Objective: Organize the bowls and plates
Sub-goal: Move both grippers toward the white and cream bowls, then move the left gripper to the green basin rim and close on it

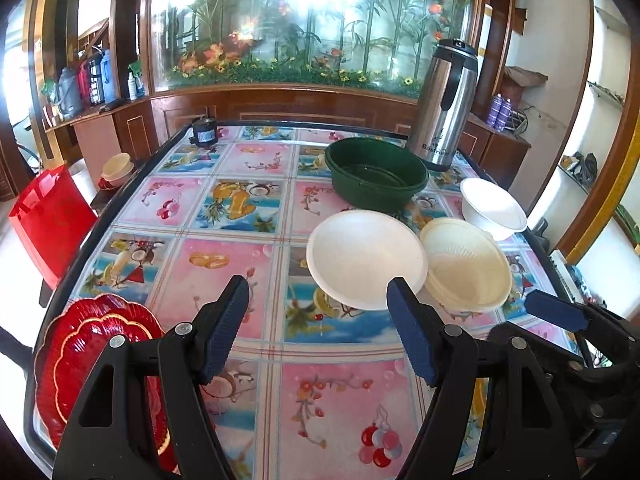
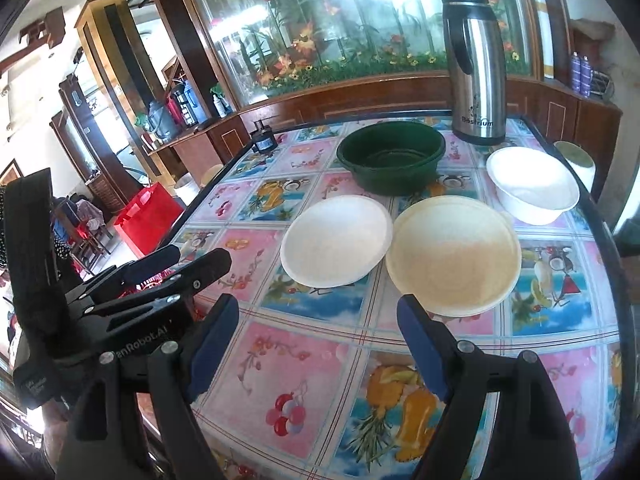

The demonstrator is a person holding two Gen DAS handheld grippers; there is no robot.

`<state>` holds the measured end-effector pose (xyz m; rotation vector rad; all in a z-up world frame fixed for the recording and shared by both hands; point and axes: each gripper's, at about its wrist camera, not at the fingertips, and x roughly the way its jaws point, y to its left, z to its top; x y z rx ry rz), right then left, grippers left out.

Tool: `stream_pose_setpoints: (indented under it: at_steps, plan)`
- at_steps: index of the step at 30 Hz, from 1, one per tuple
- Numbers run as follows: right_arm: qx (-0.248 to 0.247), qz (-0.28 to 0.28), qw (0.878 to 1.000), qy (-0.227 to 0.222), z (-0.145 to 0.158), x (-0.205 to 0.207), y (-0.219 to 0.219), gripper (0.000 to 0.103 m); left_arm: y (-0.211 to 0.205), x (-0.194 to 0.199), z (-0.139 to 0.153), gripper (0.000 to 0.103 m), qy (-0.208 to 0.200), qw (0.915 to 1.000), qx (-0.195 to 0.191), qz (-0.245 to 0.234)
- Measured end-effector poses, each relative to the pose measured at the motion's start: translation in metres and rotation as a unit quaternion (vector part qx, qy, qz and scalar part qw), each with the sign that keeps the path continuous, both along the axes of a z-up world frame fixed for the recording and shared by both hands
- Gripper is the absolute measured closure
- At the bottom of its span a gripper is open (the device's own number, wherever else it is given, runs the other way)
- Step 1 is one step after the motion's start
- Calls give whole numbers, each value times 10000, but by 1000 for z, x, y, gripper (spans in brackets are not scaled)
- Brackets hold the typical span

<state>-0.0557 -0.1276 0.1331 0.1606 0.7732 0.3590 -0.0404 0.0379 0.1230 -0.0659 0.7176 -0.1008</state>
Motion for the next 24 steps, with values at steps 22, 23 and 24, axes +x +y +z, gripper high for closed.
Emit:
stream_pose_setpoints:
  at_steps: [22, 23, 24]
  plan:
    - [-208, -3, 9997, 110, -4, 36, 5, 21, 6, 43, -9, 31, 215, 9994, 274, -8]
    - [-214, -26, 9997, 125, -4, 39, 4, 21, 6, 47, -10, 31, 223, 9994, 249, -23]
    - [-222, -43, 9997, 114, -4, 41, 4, 21, 6, 51, -11, 31, 252, 9994, 257, -22]
